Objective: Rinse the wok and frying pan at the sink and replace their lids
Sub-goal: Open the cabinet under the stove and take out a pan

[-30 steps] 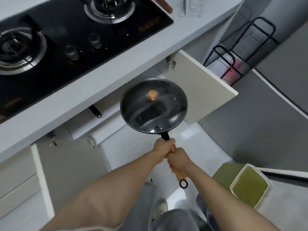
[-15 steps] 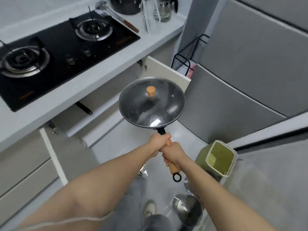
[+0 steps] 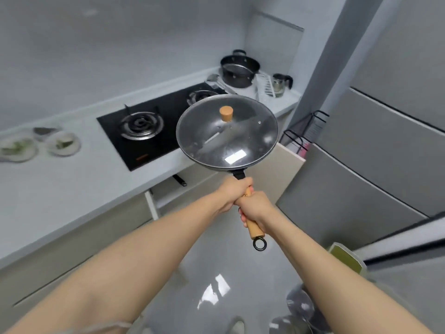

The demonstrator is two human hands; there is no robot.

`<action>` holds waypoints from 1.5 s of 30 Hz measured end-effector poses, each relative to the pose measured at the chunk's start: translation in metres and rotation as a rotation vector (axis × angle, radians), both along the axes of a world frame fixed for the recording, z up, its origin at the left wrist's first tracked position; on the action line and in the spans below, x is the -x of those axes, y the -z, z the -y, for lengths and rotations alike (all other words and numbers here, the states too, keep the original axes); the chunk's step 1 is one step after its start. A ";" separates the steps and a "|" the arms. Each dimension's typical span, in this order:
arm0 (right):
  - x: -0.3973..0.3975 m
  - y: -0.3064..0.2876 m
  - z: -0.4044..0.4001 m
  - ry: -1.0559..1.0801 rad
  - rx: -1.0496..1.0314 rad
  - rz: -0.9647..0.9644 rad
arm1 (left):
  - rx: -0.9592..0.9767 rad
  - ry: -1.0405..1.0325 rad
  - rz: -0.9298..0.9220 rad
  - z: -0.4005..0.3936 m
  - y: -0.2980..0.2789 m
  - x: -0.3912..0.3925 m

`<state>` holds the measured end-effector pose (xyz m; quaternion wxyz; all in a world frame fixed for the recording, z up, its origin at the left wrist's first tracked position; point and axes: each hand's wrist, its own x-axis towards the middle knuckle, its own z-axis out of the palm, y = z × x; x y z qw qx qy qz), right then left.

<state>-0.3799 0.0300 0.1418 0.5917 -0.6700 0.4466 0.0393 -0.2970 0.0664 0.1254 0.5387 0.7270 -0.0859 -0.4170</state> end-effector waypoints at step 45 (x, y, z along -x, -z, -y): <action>-0.321 0.114 -0.610 -1.331 -0.063 -0.197 | -0.119 -1.264 -0.301 -0.672 0.116 -0.226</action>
